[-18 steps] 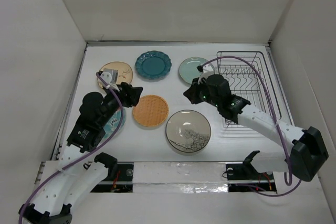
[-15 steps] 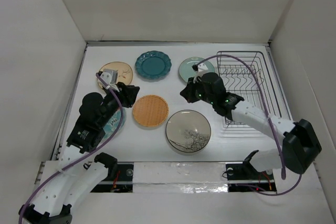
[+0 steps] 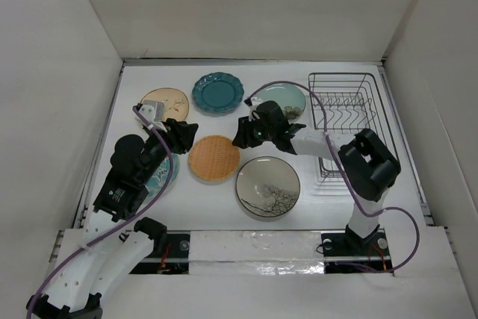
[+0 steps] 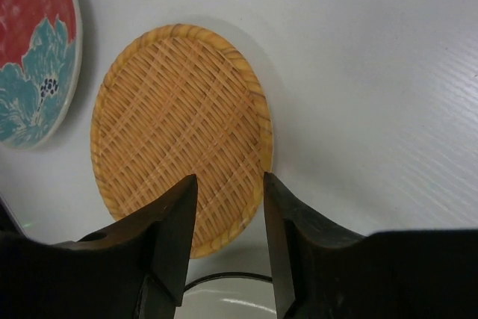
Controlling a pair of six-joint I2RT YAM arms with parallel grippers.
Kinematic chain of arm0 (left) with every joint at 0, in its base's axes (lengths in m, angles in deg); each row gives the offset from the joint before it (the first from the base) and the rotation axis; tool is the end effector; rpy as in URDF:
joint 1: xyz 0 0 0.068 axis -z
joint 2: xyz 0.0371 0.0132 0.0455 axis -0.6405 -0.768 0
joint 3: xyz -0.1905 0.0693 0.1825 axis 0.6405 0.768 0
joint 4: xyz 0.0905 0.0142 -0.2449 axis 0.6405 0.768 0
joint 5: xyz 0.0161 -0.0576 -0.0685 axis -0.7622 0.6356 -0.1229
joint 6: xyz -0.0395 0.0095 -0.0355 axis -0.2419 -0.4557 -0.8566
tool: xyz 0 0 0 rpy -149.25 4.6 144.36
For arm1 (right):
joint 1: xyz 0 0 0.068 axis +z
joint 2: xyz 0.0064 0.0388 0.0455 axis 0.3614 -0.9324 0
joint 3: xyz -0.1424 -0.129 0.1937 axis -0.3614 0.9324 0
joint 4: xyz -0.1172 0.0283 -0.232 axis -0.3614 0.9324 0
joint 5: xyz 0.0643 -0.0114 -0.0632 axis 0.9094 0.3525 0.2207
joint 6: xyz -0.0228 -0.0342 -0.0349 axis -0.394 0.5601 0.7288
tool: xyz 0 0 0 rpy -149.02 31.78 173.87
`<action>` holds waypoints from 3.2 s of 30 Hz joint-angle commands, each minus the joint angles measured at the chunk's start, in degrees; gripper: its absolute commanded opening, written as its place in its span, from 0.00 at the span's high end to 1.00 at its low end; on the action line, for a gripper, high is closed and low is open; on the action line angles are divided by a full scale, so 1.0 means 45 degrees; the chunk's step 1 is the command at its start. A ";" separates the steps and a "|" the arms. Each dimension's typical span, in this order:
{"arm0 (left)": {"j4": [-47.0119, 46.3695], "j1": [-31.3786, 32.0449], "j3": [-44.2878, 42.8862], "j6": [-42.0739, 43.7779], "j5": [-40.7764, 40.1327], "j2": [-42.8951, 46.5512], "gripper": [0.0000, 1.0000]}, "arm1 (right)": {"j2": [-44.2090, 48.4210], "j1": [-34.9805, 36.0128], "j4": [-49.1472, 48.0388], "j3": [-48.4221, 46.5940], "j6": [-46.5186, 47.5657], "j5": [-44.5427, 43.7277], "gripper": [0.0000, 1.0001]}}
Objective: Load the plates into the dish rack
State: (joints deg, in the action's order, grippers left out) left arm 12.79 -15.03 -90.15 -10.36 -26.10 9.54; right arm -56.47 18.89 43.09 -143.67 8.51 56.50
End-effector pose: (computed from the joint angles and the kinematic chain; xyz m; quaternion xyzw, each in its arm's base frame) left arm 0.1281 -0.0620 0.3702 0.0839 0.6772 -0.2735 0.6780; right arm 0.3002 0.2645 0.2005 -0.1906 0.8532 0.3437 0.3430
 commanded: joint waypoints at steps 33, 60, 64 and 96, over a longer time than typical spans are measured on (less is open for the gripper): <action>-0.0630 -0.0061 -0.0069 -0.0079 0.0192 0.0821 0.59 | 0.2932 -0.1852 -0.1091 -0.0259 -0.1482 0.1142 1.00; -0.0884 0.0622 -0.0186 0.0018 0.1443 0.2931 0.47 | 0.7393 -1.1113 0.0205 0.0017 0.3615 -0.7932 1.00; -0.0923 0.0876 -0.0089 0.0077 0.1462 0.3204 0.42 | 0.6766 -1.1113 0.0243 -0.0316 0.5777 -0.7657 1.00; -0.0650 0.1423 -0.0069 0.0214 0.0915 0.3673 0.39 | 0.6433 -1.1036 0.1356 0.0683 0.6491 -0.7459 0.52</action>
State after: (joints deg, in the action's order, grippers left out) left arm 11.96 -9.02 -90.15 -10.16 -21.61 25.65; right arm -30.35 -31.51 51.79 -137.83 40.47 26.25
